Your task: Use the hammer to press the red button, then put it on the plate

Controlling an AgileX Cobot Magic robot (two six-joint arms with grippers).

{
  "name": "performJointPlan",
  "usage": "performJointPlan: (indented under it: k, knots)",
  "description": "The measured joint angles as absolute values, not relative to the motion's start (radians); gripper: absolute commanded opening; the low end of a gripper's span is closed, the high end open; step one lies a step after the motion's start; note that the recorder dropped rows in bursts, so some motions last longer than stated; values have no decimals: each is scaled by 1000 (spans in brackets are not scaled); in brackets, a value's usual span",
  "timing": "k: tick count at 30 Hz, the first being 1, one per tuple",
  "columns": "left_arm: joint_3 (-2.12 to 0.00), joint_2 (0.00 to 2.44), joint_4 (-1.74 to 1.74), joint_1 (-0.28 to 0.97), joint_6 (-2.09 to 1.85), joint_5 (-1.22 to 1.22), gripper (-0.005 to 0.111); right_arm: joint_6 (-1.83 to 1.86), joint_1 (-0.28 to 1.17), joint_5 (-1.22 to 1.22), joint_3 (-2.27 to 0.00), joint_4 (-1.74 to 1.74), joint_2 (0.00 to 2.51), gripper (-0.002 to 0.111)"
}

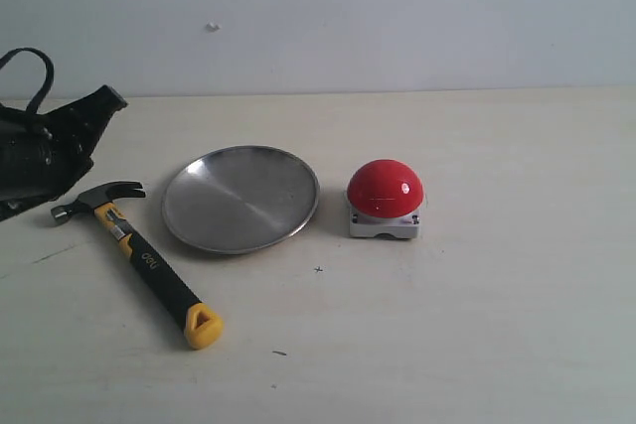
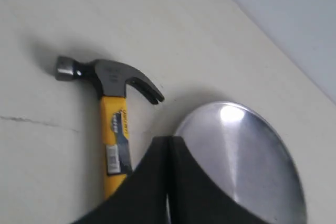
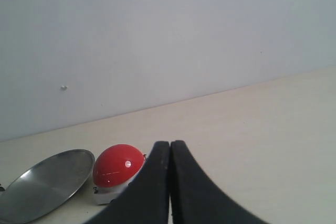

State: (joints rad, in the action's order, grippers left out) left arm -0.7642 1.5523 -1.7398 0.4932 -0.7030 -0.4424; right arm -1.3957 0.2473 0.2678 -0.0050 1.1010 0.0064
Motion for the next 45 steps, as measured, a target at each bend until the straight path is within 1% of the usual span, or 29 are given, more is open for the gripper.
performJointPlan:
  k: [3, 5, 10, 13, 18, 31, 34, 41, 42, 44, 45]
  knots:
    - [-766, 1559, -1740, 546, -742, -579, 0, -1396, 247, 268, -5, 1101, 6, 0]
    - [-766, 1560, -1740, 553, -747, -604, 0, -1396, 247, 268, -5, 1101, 6, 0]
    - [-766, 1568, -1742, 559, -729, -544, 0, -1396, 247, 268, -5, 1101, 6, 0]
    - [-766, 1585, -1742, 587, -715, -531, 0, -1396, 247, 268, -5, 1101, 6, 0]
    - [-768, 1633, -1742, 639, -644, -621, 0, -1396, 247, 268, -5, 1101, 6, 0]
    - [-811, 1693, -1747, 644, -423, -576, 0, -1396, 247, 268, -5, 1101, 6, 0]
    - [-811, 1709, -1747, 617, -443, -488, 0, -1396, 247, 268, -5, 1101, 6, 0]
    - [-817, 1716, -1747, 501, -510, -121, 0, -1396, 247, 268, -5, 1101, 6, 0]
    - [-817, 1716, -1747, 469, -494, -13, 0, -1396, 247, 268, -5, 1101, 6, 0]
    - [-817, 1716, -1747, 438, -459, 87, 0, -1396, 247, 268, -5, 1101, 6, 0]
    - [-828, 1716, -1747, 434, -455, 83, 0, -1396, 247, 268, -5, 1101, 6, 0]
